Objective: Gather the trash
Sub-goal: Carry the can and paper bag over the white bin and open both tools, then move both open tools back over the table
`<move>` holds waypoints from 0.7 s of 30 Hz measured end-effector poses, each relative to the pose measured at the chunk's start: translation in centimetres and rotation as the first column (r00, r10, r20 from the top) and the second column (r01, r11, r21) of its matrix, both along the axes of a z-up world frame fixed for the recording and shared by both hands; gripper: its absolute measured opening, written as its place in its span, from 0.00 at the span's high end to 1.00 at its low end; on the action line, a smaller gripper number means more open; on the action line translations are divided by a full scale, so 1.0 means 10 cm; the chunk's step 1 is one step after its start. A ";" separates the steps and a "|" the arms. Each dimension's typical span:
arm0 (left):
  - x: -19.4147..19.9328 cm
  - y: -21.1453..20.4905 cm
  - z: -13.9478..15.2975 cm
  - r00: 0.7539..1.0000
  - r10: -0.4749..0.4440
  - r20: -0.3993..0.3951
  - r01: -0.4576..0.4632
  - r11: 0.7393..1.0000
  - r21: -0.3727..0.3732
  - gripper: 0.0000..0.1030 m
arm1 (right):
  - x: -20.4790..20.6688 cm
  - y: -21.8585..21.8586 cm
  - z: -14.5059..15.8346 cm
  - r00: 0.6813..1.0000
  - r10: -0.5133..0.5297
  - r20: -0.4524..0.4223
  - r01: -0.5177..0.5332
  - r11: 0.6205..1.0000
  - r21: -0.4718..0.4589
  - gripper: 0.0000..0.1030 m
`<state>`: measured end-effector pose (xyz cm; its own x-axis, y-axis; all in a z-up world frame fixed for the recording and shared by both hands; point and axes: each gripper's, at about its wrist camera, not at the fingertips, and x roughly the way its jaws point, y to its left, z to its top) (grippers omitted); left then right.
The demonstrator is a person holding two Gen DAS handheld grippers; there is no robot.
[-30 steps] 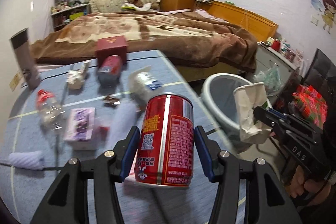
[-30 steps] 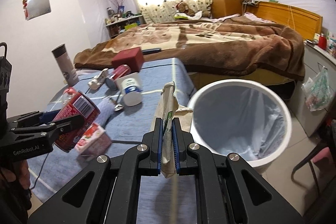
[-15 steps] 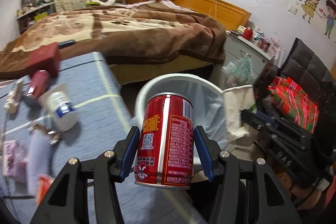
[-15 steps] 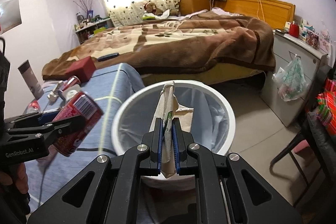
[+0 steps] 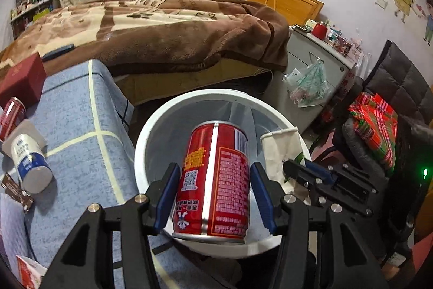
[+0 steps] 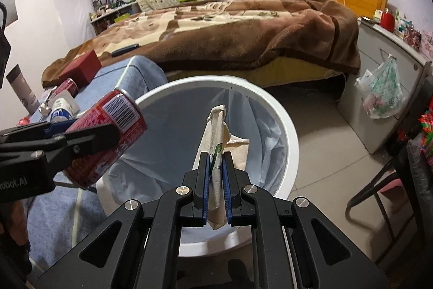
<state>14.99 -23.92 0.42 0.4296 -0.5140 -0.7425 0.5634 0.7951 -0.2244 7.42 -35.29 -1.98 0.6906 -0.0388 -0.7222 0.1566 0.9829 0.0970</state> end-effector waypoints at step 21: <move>-0.32 0.83 0.23 0.991 0.117 0.070 -0.115 0.993 -0.041 0.30 | -0.30 0.25 0.18 0.995 -0.005 0.101 0.003 1.000 0.015 0.62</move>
